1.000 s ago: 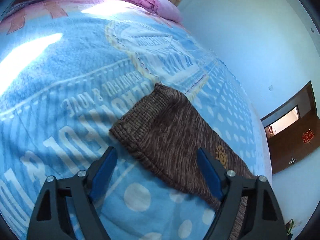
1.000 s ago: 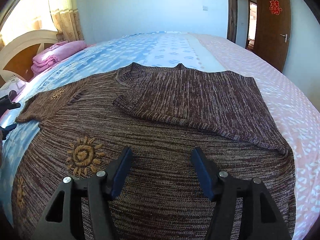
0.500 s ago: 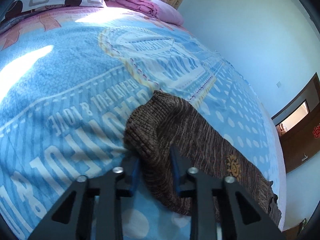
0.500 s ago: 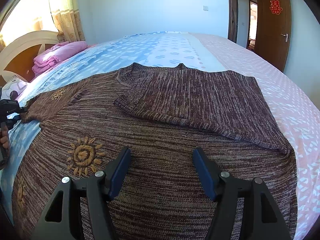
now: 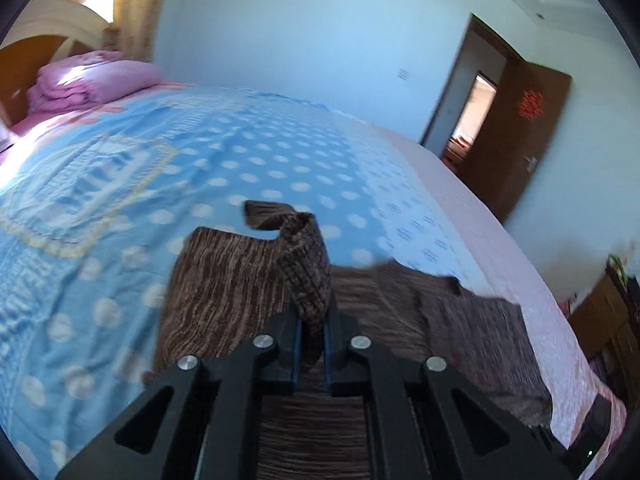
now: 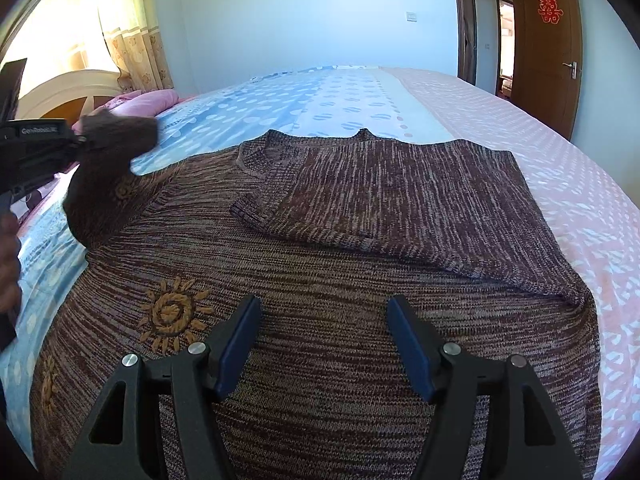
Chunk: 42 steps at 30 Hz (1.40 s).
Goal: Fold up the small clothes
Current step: 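Grasp the other sleeve edge of the sweater with the left gripper, then fold the sweater side inward over the body with the left gripper, release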
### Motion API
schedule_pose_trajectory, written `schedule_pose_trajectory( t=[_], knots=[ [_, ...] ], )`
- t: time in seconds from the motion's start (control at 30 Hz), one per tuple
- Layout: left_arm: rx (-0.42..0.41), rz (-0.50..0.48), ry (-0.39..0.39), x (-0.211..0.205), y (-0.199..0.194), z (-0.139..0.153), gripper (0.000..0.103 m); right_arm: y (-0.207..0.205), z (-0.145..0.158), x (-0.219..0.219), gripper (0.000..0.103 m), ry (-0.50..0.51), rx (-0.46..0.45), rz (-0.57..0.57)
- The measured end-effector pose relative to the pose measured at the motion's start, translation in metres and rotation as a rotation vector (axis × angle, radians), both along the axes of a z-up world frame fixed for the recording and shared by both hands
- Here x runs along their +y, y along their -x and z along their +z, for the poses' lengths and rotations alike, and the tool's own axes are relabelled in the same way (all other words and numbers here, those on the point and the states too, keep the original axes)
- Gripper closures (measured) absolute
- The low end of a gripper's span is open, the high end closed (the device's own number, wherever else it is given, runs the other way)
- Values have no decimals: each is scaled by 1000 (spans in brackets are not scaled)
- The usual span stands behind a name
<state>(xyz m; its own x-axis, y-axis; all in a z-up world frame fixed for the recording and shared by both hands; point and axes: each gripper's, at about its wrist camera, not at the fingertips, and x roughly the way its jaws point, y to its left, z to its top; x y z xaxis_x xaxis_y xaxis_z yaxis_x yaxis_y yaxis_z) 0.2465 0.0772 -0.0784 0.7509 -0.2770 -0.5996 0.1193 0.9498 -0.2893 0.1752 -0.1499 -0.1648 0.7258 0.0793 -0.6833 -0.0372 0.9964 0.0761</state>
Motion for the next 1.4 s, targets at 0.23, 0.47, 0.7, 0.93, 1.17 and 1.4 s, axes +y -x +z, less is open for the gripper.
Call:
schedule_pose_trajectory(
  t=[0.23,0.47,0.7,0.93,1.17,1.4],
  knots=[
    [148,-101,-147,-74,7,-63,93,0,0,-1,36,1,1,1],
    [54,-34,-94,-23,41,-35,19,-9,6,-3,35,-27,39,10],
    [122,213,-45,40,48,-66,20,-74,42,-2,38,-314,47,55],
    [102,243,162,64,52,-75,19,-140,19,57,61,-102,100,143],
    [84,235,186,68,51,-77,16,-145,13,87,95,16,80,184],
    [84,236,191,69,51,-77,16,-127,66,86,95,64,-68,207]
  ],
)
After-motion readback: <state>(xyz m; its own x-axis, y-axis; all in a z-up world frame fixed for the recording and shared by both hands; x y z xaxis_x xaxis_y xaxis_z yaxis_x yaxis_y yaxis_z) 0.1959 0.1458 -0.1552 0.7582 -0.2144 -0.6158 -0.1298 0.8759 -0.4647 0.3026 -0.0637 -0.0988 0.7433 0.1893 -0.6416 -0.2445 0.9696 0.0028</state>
